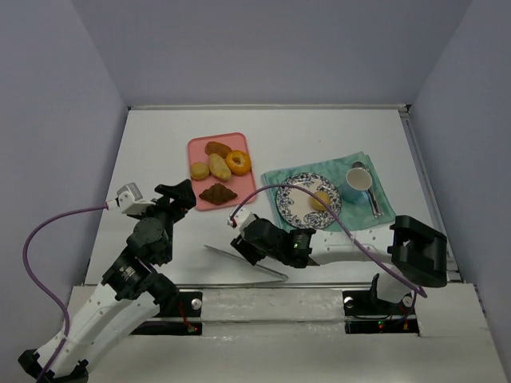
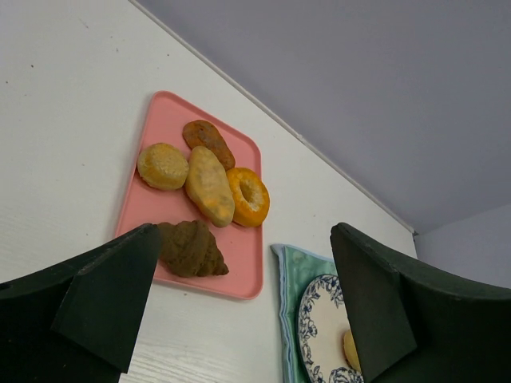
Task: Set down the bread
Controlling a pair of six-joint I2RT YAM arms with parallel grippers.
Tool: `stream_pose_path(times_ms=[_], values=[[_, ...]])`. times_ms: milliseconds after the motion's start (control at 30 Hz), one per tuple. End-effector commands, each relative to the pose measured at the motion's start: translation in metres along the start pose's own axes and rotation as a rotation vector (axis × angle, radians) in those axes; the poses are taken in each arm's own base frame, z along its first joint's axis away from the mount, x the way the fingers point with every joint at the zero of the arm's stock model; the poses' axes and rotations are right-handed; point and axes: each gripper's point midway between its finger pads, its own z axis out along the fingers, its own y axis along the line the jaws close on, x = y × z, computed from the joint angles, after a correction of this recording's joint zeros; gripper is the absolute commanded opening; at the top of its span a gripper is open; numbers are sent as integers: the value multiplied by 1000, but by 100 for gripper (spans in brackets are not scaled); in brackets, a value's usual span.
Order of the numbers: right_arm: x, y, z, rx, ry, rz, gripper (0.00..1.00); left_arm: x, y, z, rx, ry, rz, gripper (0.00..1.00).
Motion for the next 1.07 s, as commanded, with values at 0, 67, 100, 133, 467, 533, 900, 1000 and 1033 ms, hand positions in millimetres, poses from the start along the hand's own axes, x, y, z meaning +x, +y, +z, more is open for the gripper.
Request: stream_pose_path(times_ms=[0, 67, 100, 133, 467, 533, 900, 1000, 1033], values=[[-78, -52, -42, 232, -250, 186, 76, -20, -9, -2, 11, -51, -48, 99], [-75, -92, -55, 329, -284, 330, 89, -20, -10, -2, 13, -49, -45, 99], [-83, -108, -75, 348, -341, 397, 93, -20, -10, -2, 12, -48, -39, 99], [-81, -121, -84, 373, -364, 446, 98, -20, -10, -2, 12, -47, -36, 99], [-47, -156, -166, 400, -565, 606, 100, -17, -9, 3, -6, -43, 8, 99], [-41, -153, -160, 392, -538, 592, 100, -16, -8, 4, -13, -45, 18, 99], [-41, -150, -133, 425, -435, 533, 100, -17, 1, 3, -43, -65, 28, 99], [-42, -149, -128, 428, -421, 533, 100, -18, 2, 4, -48, -68, 32, 99], [-43, -149, -128, 430, -423, 539, 100, -16, 2, 4, -49, -65, 37, 99]])
